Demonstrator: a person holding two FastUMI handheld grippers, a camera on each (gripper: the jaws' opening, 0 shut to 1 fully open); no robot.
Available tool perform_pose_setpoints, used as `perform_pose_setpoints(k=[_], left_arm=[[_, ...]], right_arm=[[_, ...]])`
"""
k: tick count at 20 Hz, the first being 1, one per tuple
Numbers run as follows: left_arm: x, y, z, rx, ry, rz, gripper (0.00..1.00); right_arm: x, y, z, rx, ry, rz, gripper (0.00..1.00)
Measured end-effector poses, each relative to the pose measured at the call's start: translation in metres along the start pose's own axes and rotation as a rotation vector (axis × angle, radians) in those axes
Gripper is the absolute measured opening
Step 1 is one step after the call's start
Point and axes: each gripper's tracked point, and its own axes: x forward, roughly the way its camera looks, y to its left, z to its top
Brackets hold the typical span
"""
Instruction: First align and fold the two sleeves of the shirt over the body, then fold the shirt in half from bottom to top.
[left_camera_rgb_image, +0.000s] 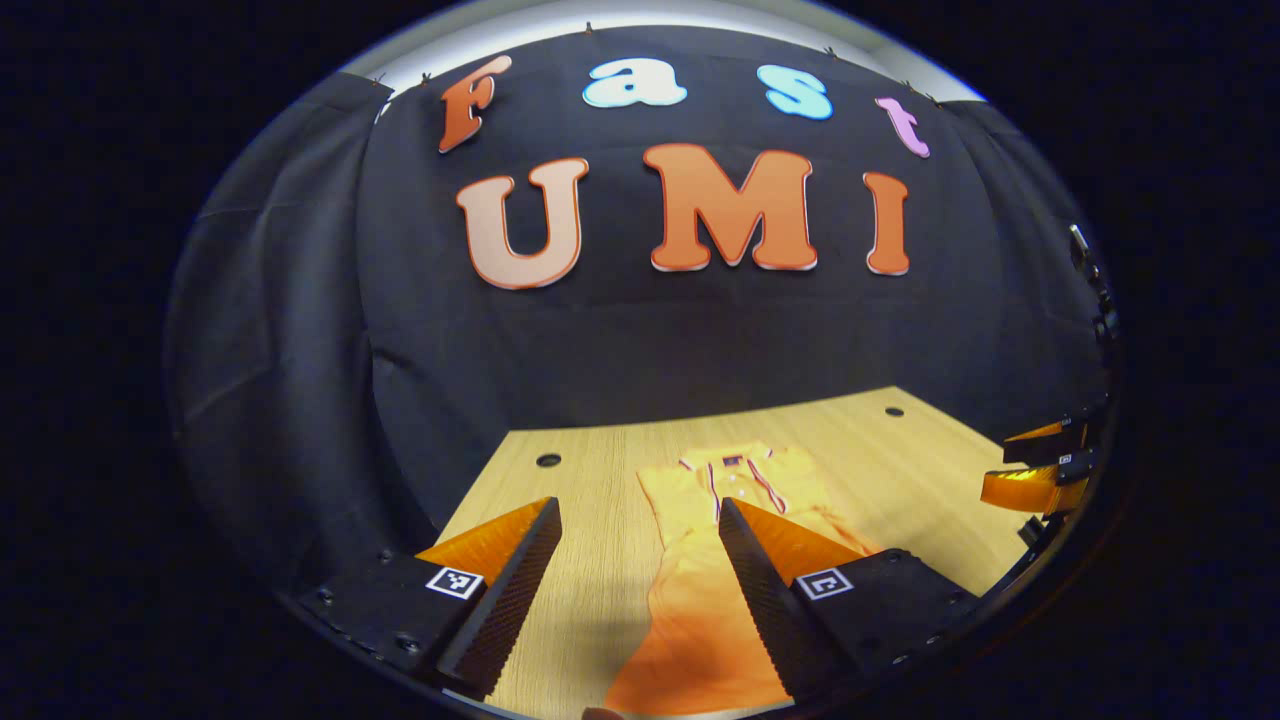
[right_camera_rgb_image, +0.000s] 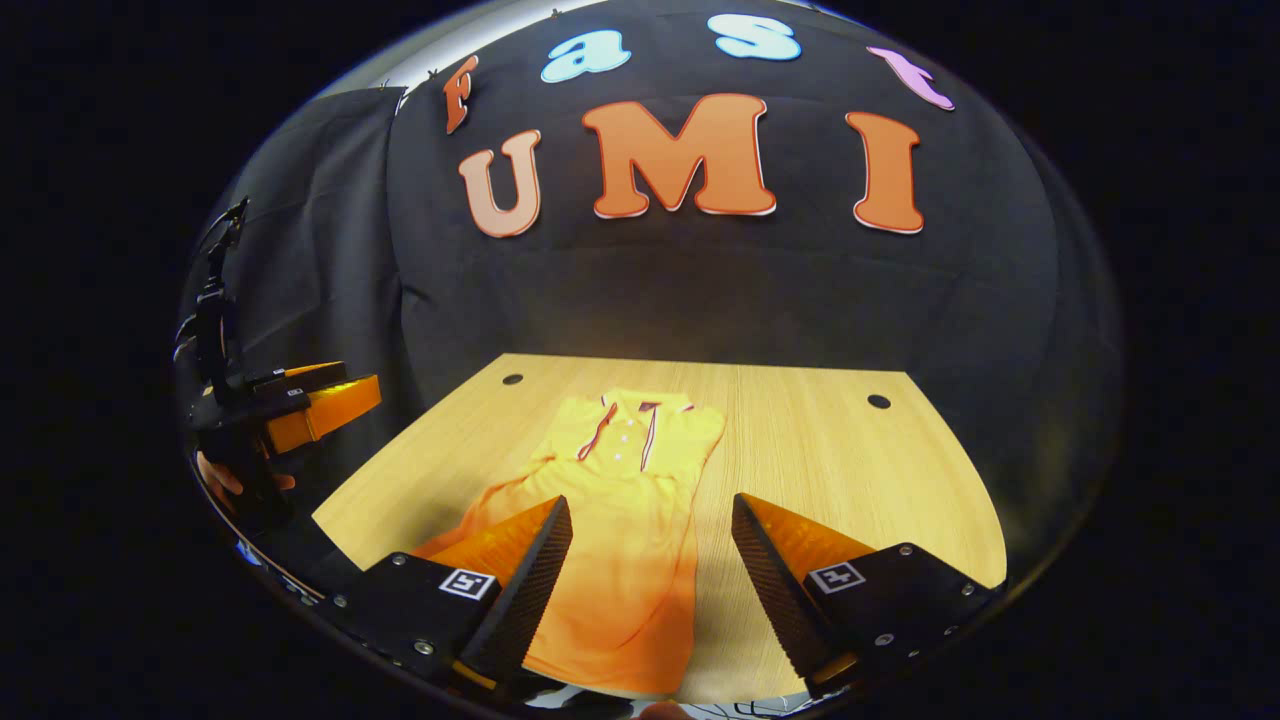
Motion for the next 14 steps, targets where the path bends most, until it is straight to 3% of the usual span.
perform_pose_setpoints(k=[14], left_arm=[[0.000, -0.018, -0.144, 0.006, 0.490, -0.106, 0.98]], right_arm=[[0.018, 0.003, -0.127, 0.042, 0.381, 0.041, 0.98]])
